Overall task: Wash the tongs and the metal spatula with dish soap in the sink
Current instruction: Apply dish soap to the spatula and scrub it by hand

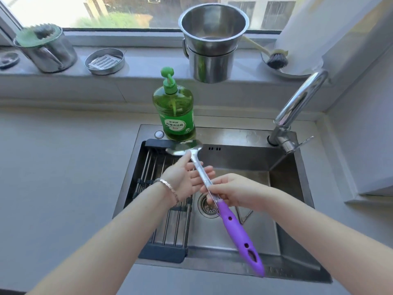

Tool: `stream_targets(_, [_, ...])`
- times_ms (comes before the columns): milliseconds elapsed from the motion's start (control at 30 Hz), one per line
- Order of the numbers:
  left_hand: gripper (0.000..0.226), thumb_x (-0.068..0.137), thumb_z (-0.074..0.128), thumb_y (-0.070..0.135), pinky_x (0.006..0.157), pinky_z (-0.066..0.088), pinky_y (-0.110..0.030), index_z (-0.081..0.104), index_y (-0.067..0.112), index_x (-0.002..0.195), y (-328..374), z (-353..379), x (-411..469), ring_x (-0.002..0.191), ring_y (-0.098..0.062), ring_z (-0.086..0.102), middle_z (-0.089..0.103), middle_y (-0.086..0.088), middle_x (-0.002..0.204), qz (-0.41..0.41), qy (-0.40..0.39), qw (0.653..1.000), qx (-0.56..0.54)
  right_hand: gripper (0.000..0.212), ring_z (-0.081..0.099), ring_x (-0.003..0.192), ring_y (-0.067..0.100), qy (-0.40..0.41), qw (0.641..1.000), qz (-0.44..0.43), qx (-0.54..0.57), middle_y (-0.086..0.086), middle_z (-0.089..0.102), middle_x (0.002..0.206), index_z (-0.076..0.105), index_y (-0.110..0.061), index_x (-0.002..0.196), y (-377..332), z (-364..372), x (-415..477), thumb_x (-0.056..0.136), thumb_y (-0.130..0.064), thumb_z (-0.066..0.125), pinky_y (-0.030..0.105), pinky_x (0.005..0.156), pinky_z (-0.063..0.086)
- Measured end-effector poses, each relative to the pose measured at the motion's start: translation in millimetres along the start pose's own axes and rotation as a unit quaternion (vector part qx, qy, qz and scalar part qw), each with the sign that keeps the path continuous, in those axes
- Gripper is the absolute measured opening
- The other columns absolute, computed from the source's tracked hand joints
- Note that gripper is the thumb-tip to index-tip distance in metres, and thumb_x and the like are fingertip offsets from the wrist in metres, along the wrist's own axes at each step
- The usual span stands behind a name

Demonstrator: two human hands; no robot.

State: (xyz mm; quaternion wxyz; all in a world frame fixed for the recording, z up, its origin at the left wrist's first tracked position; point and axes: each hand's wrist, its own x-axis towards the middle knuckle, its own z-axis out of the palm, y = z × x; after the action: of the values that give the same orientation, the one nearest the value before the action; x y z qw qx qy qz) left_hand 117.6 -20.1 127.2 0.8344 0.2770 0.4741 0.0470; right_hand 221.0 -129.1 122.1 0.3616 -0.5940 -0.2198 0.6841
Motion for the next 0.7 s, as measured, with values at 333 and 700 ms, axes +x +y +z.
stream_targets(333, [0.008, 0.096, 0.043, 0.006, 0.071, 0.053, -0.044, 0.047, 0.002, 0.091, 32, -24, 32, 0.066, -0.021, 0.057, 0.051, -0.011, 0.076, 0.074, 0.192, 0.966, -0.156, 0.038, 0.058, 0.064, 0.014, 0.185, 0.982, -0.03, 0.028, 0.009, 0.058, 0.079, 0.055, 0.001, 0.108, -126, -19, 73, 0.097, -0.034, 0.045, 0.017, 0.056, 0.05])
stream_targets(700, [0.022, 0.099, 0.036, 0.009, 0.073, 0.05, -0.04, 0.049, 0.007, 0.082, 56, -47, 41, 0.069, -0.024, 0.057, 0.051, -0.012, 0.074, 0.136, 0.188, 0.967, -0.104, 0.04, 0.05, 0.033, 0.009, 0.116, 0.975, 0.033, 0.185, 0.005, 0.053, 0.045, 0.054, -0.003, 0.073, -232, -14, 142, 0.095, -0.036, 0.048, 0.015, 0.032, 0.042])
